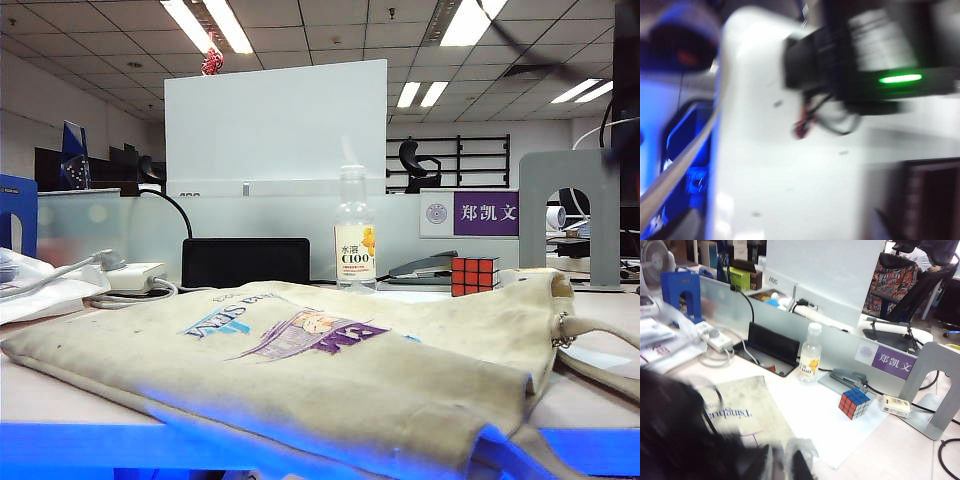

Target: Take the glasses case out of the canvas bag and put it on the table.

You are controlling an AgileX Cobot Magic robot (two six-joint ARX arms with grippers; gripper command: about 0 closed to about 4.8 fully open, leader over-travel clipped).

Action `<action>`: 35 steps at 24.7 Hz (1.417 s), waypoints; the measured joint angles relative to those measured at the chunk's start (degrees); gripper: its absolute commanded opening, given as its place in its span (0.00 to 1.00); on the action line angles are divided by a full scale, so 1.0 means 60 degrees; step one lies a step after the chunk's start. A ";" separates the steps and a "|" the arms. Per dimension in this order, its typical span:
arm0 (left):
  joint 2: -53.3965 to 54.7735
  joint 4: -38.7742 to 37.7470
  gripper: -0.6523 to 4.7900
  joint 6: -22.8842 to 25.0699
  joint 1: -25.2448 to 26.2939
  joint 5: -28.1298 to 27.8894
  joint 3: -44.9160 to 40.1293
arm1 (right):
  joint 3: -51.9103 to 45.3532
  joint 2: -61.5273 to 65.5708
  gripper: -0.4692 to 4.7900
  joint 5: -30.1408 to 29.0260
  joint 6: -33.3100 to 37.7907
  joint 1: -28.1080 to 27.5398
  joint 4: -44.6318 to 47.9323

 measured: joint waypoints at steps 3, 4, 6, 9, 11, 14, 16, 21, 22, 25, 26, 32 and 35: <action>0.0481 -0.0076 0.98 -0.0098 0.0018 -0.0532 -0.0015 | 0.0084 -0.0262 0.20 0.0000 0.0109 0.0007 -0.0025; 0.0630 -0.0055 0.98 -0.0146 0.0036 -0.0703 -0.0011 | 0.0138 -0.0364 0.20 -0.0004 0.0124 0.0007 -0.0029; 0.0892 0.0062 0.98 -0.0178 0.0058 -0.1002 -0.0004 | 0.0259 -0.0474 0.20 -0.0011 0.0146 0.0011 -0.0069; 0.1264 0.0262 0.98 -0.0204 0.0022 -0.1275 -0.0007 | 0.0517 -0.0484 0.20 -0.0036 0.0197 0.0018 -0.0423; 0.1453 0.0455 0.98 -0.0244 0.0007 -0.1279 -0.0007 | 0.0656 -0.0488 0.20 -0.0040 0.0229 0.0022 -0.0685; 0.1643 0.0696 0.98 -0.0404 0.0000 -0.1217 -0.0007 | 0.0765 -0.0488 0.20 -0.0040 0.0364 0.0018 -0.0929; 0.1716 0.0841 0.98 -0.0430 -0.0015 -0.1206 -0.0011 | 0.0769 -0.0488 0.20 -0.0044 0.0423 0.0022 -0.1005; 0.1894 0.1392 0.98 -0.0466 -0.0062 -0.1184 -0.0007 | 0.0769 -0.0488 0.20 -0.0044 0.0616 0.0087 -0.1213; 0.1949 0.1519 0.98 -0.0568 -0.0062 -0.1188 -0.0007 | 0.0769 -0.0488 0.20 -0.0058 0.0630 0.0153 -0.1231; 0.2146 0.1705 0.96 -0.0667 -0.0066 -0.1191 -0.0004 | 0.0772 -0.0488 0.20 -0.0076 0.0656 0.0284 -0.1249; 0.2218 0.1705 0.96 -0.0681 -0.0073 -0.1242 -0.0011 | 0.0772 -0.0488 0.20 -0.0069 0.0656 0.0284 -0.1260; 0.2277 0.1716 0.94 -0.0678 -0.0084 -0.2011 0.0029 | 0.0776 -0.0488 0.20 -0.0073 0.0659 0.0375 -0.1501; 0.2284 0.1705 0.60 -0.0641 -0.0084 -0.2237 0.0029 | 0.0780 -0.0484 0.20 -0.0073 0.0659 0.0375 -0.1552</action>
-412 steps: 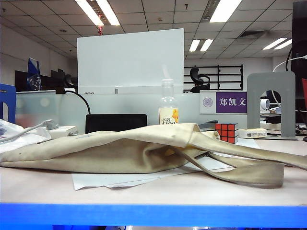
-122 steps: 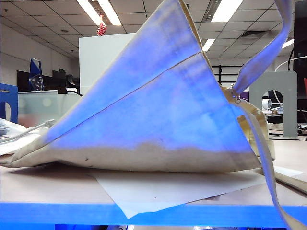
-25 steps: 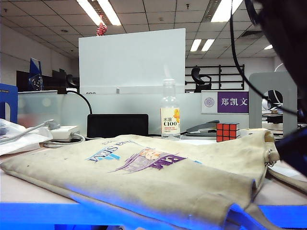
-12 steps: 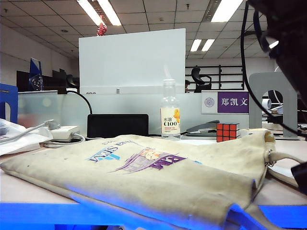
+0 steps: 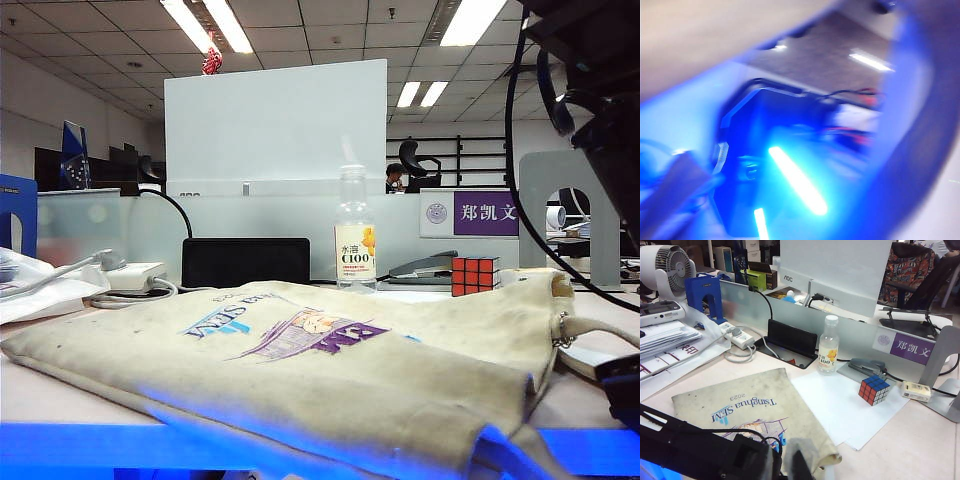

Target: Take the glasses case out of the canvas bag and put it on the table.

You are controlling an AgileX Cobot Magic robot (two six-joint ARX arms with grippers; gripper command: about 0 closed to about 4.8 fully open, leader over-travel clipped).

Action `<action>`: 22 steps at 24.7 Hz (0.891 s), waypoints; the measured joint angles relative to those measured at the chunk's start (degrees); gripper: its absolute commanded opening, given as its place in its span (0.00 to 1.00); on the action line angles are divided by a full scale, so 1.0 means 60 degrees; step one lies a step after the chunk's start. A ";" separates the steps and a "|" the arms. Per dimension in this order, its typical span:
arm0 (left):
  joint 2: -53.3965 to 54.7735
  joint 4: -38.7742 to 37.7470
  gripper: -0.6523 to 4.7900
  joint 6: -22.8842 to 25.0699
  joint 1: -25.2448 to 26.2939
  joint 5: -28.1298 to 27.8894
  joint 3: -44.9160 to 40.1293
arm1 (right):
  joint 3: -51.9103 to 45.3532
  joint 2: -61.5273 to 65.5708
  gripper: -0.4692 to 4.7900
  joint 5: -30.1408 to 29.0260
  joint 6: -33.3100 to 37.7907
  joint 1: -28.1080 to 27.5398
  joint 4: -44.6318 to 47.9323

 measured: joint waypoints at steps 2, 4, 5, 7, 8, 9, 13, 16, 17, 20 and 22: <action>0.0044 -0.0055 0.45 -0.0007 0.0106 0.0015 -0.0029 | -0.0004 -0.0004 0.20 0.0000 0.0000 0.0000 -0.0062; 0.0047 -0.0087 0.37 -0.0004 0.0182 0.0164 -0.0044 | -0.0004 -0.0004 0.20 0.0000 0.0000 0.0000 -0.0066; 0.0047 -0.0098 0.33 -0.0004 0.0168 0.0295 -0.0044 | -0.0004 0.0000 0.20 0.0000 0.0000 0.0000 -0.0084; 0.0047 -0.0102 0.20 0.0000 0.0113 0.0681 -0.0040 | -0.0004 -0.0004 0.20 0.0000 0.0000 0.0000 -0.0131; 0.0047 -0.0102 0.17 -0.0004 0.0106 0.0780 -0.0040 | 0.0000 -0.0004 0.20 0.0000 0.0000 0.0000 -0.0131; 0.0051 -0.0109 0.12 -0.0007 0.0106 0.0823 -0.0040 | 0.0000 -0.0004 0.20 0.0004 0.0000 0.0000 -0.0131; 0.0051 -0.0117 0.11 0.0004 0.0146 0.0823 -0.0040 | 0.0000 -0.0004 0.20 0.0004 0.0000 0.0000 -0.0131; 0.0047 -0.0120 0.11 0.0004 0.0138 0.0827 -0.0036 | 0.0000 -0.0004 0.20 0.0004 0.0000 0.0000 -0.0160; 0.0066 -0.0208 0.11 -0.0004 0.0149 0.0798 0.0080 | -0.0004 -0.0004 0.20 0.0004 0.0000 0.0000 -0.0211; 0.0073 -0.0175 0.14 -0.0098 0.0222 0.0769 0.0455 | -0.0004 -0.0004 0.20 0.0004 0.0000 0.0000 -0.0284; 0.0058 0.0251 0.38 -0.0408 0.0342 0.0761 0.0874 | -0.0004 -0.0004 0.20 0.0011 0.0000 0.0000 -0.0379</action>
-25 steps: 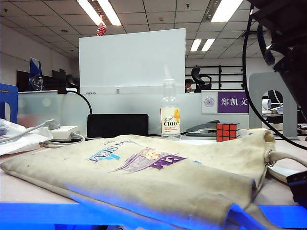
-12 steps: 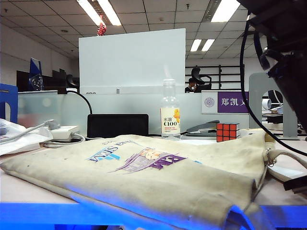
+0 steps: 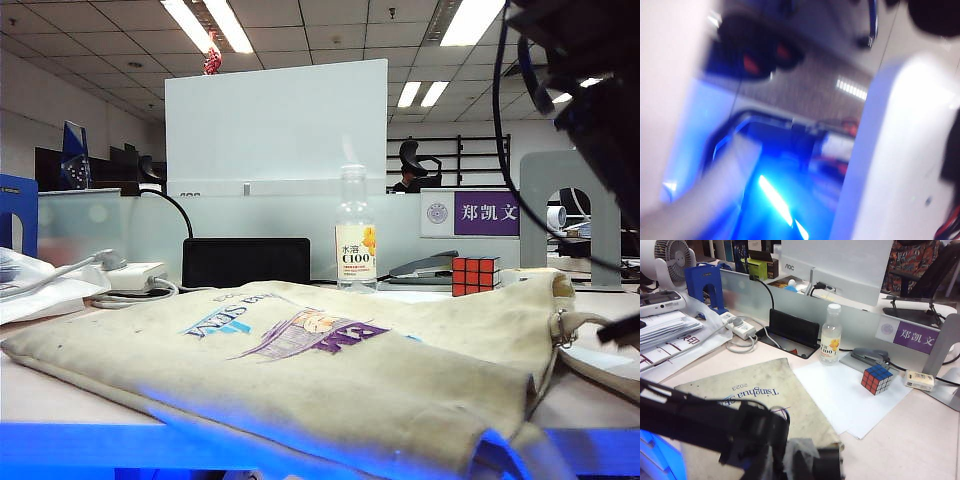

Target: Take the glasses case out of the canvas bag and put it on the table.

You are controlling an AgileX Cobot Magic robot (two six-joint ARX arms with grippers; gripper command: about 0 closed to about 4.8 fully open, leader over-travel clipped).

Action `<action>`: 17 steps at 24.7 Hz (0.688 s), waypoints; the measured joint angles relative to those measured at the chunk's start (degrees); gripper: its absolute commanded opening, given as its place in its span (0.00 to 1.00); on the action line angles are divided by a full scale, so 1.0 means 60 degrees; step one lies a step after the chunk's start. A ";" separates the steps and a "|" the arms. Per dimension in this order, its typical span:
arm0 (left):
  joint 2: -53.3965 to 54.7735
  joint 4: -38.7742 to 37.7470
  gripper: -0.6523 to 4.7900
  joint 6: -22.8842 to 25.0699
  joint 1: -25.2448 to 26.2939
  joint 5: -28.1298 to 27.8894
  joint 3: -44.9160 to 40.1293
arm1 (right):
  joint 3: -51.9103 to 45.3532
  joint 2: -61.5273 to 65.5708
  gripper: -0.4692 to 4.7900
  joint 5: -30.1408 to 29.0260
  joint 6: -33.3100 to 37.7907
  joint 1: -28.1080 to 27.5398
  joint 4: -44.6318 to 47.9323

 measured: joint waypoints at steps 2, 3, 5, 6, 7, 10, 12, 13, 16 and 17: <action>0.0000 0.0270 0.61 -0.0281 0.0076 -0.0022 0.0237 | 0.0000 0.0000 0.20 0.0018 0.0000 0.0000 -0.0044; -0.0007 0.0382 0.68 -0.0448 0.0113 -0.0066 0.0291 | 0.0000 0.0000 0.20 0.0018 0.0000 0.0000 -0.0051; -0.0033 0.0463 0.70 -0.0823 0.0189 -0.0219 0.0310 | 0.0000 0.0004 0.20 0.0018 0.0000 0.0000 -0.0051; -0.0029 0.0368 0.70 -0.0987 0.0233 -0.0226 0.0310 | 0.0004 0.0004 0.20 0.0018 0.0000 0.0000 -0.0051; -0.0022 0.0171 0.70 -0.1129 0.0266 -0.0248 0.0310 | 0.0000 0.0004 0.20 0.0025 0.0000 0.0000 -0.0051; -0.0018 -0.0543 0.70 -0.1541 0.0346 -0.0237 0.0299 | 0.0004 0.0004 0.20 0.0025 0.0000 0.0000 -0.0051; -0.0018 -0.0758 0.70 -0.1647 0.0342 -0.0259 0.0302 | 0.0004 0.0004 0.20 0.0025 0.0000 0.0000 -0.0055; -0.0015 -0.0809 0.70 -0.1727 0.0342 -0.0270 0.0299 | 0.0004 0.0004 0.20 0.0025 0.0000 0.0000 -0.0051; -0.0004 -0.1078 0.70 -0.2051 0.0342 -0.0084 0.0299 | 0.0004 0.0004 0.20 0.0025 0.0000 0.0000 -0.0055; -0.0004 -0.1235 0.70 -0.2109 0.0346 0.0109 0.0302 | 0.0004 0.0000 0.20 0.0025 0.0000 0.0000 -0.0055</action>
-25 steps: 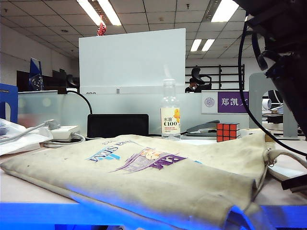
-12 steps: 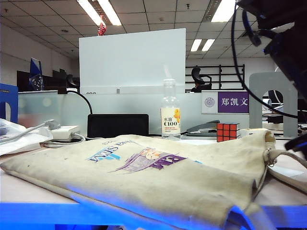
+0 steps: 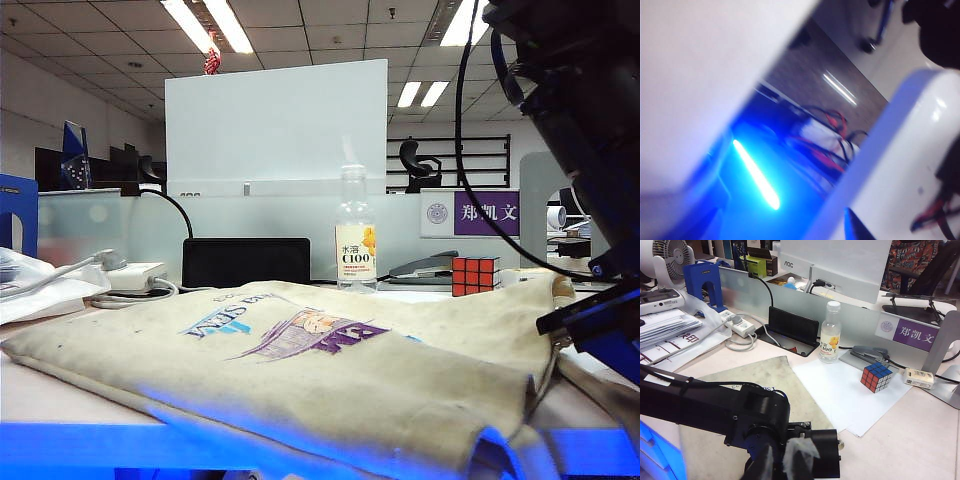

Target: Take the glasses case out of the canvas bag and put it on the table.

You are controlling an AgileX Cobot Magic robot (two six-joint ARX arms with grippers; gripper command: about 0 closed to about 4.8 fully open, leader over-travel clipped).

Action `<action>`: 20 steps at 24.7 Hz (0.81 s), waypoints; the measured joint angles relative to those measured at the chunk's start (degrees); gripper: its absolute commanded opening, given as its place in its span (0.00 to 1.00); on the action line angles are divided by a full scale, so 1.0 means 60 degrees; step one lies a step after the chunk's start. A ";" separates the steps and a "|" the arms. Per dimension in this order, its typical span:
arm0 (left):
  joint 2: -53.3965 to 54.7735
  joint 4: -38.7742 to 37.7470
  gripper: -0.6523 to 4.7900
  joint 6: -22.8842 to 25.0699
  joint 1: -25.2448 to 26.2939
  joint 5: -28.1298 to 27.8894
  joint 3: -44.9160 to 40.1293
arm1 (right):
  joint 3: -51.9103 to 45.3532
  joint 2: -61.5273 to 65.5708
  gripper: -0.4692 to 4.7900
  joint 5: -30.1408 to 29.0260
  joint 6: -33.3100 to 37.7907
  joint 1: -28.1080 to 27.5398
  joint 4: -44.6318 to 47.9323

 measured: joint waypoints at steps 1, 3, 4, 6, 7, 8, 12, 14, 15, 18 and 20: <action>0.0000 -0.0146 0.70 -0.0018 0.0000 0.0106 0.0000 | 0.0000 0.0000 0.20 0.0004 0.0000 0.0000 0.0004; 0.0000 -0.0557 0.70 -0.0029 -0.0022 0.0168 0.0000 | 0.0000 0.0004 0.20 0.0040 0.0000 0.0000 0.0000; 0.0000 -0.0801 0.70 -0.0022 -0.0033 0.0175 0.0000 | -0.0004 0.0000 0.20 0.0040 0.0000 0.0000 0.0000; 0.0000 -0.1370 0.70 0.0113 -0.0040 0.0000 0.0000 | -0.0004 0.0000 0.20 0.0044 0.0000 0.0000 0.0000; 0.0000 -0.1464 0.71 0.0222 -0.0040 -0.0219 0.0000 | -0.0004 0.0000 0.20 0.0044 0.0000 0.0000 0.0000; 0.0004 -0.1483 0.71 0.0306 -0.0036 -0.0470 0.0000 | -0.0004 0.0004 0.20 0.0044 0.0000 0.0000 0.0000; 0.0069 -0.0208 0.71 0.0237 0.0025 -0.0332 -0.0025 | -0.0004 0.0004 0.20 0.0044 0.0000 0.0000 0.0000; 0.0149 0.0357 0.71 -0.0189 0.0055 -0.0080 -0.0025 | -0.0004 0.0004 0.20 0.0044 0.0000 0.0000 -0.0004; 0.0259 0.0310 0.71 -0.0284 0.0087 0.0047 -0.0018 | 0.0000 0.0000 0.20 0.0044 0.0000 0.0000 -0.0007; 0.0514 0.0084 0.71 -0.0321 0.0084 0.0313 0.0029 | 0.0000 0.0004 0.20 0.0044 0.0000 0.0000 -0.0102; 0.0634 0.0087 0.71 -0.0364 0.0087 0.0495 0.0084 | 0.0000 0.0000 0.20 0.0044 0.0000 0.0000 -0.0117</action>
